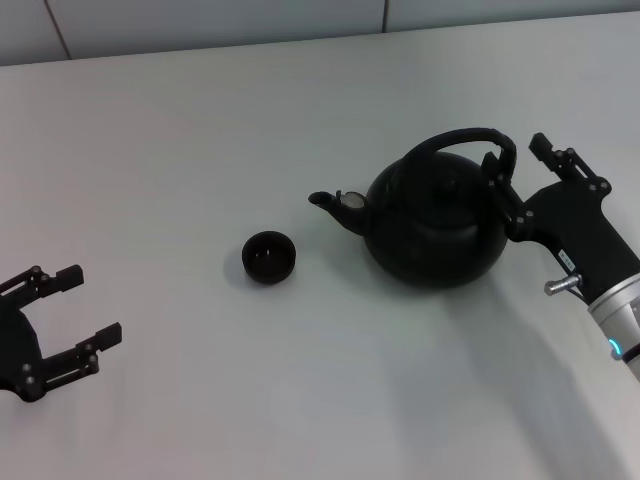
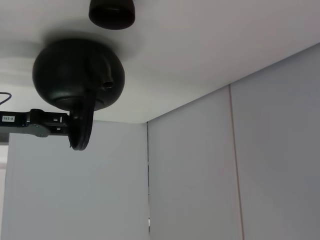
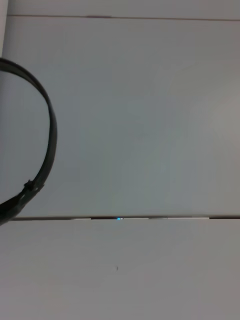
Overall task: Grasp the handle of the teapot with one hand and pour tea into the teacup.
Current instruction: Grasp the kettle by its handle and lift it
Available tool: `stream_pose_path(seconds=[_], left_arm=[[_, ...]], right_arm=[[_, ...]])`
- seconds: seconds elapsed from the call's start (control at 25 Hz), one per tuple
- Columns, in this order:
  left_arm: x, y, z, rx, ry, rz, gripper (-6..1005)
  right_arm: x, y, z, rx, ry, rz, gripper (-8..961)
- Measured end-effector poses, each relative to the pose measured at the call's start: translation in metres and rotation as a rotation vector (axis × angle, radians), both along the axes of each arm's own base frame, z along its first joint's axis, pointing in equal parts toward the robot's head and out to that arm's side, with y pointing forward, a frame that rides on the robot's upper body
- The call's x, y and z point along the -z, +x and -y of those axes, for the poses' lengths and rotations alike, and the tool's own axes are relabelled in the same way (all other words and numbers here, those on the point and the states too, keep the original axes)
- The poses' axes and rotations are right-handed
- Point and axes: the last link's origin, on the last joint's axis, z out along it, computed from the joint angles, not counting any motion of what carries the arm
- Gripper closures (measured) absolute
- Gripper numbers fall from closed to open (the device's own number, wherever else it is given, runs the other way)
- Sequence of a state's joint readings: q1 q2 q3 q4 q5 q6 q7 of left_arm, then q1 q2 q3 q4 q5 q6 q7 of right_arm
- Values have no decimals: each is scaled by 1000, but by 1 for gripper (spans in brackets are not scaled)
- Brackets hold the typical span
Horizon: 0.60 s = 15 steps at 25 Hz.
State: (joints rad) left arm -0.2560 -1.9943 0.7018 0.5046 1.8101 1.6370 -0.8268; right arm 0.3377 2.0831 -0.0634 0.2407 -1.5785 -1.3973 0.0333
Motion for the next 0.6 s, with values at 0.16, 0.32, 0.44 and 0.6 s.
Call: stream_pose_path(seconds=[0.16,0.32,0.44,0.6], left_arm=[[-1,0,0,-3,6,3,222],[-1,0,-1,-2,8,3,222],[-1,1,-2,-1,8,3,222],[1,1,-3,-1,9,4,221]], right_arm=[[0,-2,-2,-6,-3,-7,422],[1,-3,-5,-11,-9,-12,589],[2,-4,-6,-9,-13,-13,670],[3,-5,-8,-2,-21,-23,749]])
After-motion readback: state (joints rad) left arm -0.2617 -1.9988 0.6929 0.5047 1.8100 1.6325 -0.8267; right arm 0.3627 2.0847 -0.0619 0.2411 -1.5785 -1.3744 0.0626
